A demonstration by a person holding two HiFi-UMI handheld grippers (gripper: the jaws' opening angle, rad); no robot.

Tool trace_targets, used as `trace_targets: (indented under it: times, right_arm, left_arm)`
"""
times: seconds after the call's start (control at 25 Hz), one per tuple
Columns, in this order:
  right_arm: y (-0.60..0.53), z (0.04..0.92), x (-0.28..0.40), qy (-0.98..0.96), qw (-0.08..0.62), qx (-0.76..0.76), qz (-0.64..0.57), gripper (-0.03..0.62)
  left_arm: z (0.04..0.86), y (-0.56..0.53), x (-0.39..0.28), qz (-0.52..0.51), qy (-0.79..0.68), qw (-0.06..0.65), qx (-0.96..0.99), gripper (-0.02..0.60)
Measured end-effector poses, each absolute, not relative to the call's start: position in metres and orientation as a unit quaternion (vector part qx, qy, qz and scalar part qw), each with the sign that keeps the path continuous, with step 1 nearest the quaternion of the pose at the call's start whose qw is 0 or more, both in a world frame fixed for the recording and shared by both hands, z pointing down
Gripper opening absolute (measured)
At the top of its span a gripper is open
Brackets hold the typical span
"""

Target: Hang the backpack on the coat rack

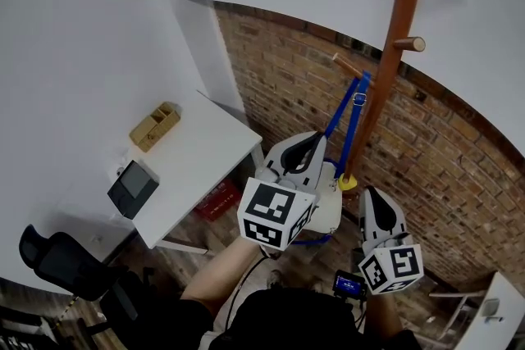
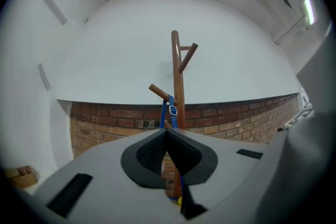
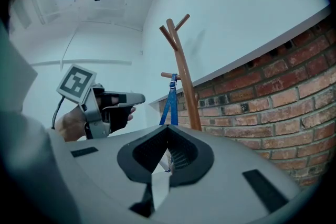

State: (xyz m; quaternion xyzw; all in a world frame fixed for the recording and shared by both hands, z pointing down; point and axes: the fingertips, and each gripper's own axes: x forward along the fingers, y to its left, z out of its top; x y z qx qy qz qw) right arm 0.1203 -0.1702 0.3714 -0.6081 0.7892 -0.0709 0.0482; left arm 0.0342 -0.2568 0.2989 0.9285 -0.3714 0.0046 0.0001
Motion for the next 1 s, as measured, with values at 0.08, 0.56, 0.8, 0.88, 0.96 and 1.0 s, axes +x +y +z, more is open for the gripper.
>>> trace_targets:
  times: [0.08,0.56,0.8,0.88,0.96,1.0]
  right_arm:
    - [-0.17,0.372,0.12,0.791,0.048,-0.605,-0.071,0.012]
    - [-0.166,0.382,0.126,0.802,0.044,-0.591,-0.079,0.012]
    - [-0.162,0.397,0.127,0.812,0.038,-0.576,-0.091,0.012]
    - [-0.16,0.402,0.126,0.816,0.035,-0.57,-0.094,0.012]
    - [-0.158,0.407,0.125,0.819,0.031,-0.564,-0.097,0.012]
    - [-0.157,0.411,0.126,0.822,0.03,-0.56,-0.099,0.012]
  left_arm:
    - [0.31,-0.248,0.029,0.0,-0.38,0.0,0.925,0.008]
    - [0.375,-0.224,0.016,0.014,-0.437,0.025,0.899,0.008]
    - [0.399,-0.207,0.019,0.004,-0.45,0.052,0.892,0.008]
    - [0.404,-0.2,0.021,0.004,-0.452,0.05,0.891,0.008]
    - [0.408,-0.193,0.023,-0.002,-0.454,0.047,0.89,0.008]
    - [0.409,-0.189,0.023,-0.007,-0.459,0.046,0.887,0.008]
